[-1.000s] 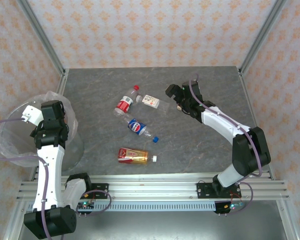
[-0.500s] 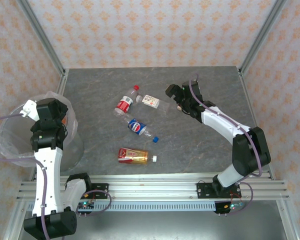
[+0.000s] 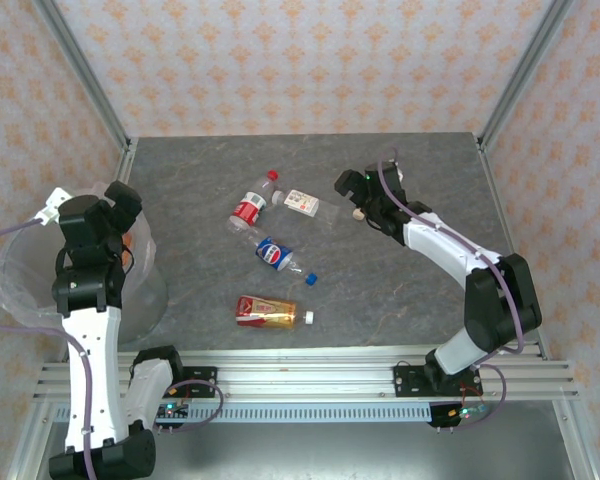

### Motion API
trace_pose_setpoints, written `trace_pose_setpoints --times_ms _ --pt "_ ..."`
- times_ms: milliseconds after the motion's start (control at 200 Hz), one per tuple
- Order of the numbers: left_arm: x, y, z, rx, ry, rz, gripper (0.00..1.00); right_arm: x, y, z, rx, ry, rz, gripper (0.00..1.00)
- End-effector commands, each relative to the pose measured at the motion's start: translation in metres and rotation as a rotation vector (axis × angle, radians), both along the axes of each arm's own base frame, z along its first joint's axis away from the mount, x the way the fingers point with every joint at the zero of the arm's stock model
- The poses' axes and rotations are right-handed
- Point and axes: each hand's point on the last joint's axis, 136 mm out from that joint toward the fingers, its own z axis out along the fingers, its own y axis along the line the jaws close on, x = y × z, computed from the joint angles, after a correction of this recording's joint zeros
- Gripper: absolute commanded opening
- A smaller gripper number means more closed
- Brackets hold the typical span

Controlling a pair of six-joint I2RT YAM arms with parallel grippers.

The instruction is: Put the plastic bottles in the bin

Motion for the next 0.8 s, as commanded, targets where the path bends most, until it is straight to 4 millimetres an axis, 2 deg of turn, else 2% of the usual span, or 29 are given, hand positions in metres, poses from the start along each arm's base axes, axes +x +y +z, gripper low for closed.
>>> trace_pose_setpoints --times_ms 0,265,410,510,636,796 --pt "0.010 -0.022 0.037 0.010 -0.119 -0.146 1.00 0.002 -0.021 0.018 -0.110 -0.040 -0.034 0.99" --pt "0.022 -0.062 0.054 0.028 -0.161 -0.332 1.00 0.012 -0.031 0.018 -0.148 -0.025 0.010 0.99" --pt "0.034 -0.089 0.056 0.029 -0.165 -0.447 1.00 0.020 -0.048 -0.001 -0.175 0.057 -0.022 0.99" --pt "0.043 -0.108 0.056 0.037 -0.155 -0.542 1.00 0.027 -0.068 -0.013 -0.207 0.123 -0.057 0.99" --pt "0.050 -0.125 0.055 0.024 -0.155 -0.636 1.00 0.037 -0.086 -0.023 -0.221 0.182 -0.028 0.99" --pt "0.053 -0.142 0.058 0.012 -0.198 -0.724 1.00 0.055 -0.095 -0.044 -0.196 0.268 0.016 0.97"
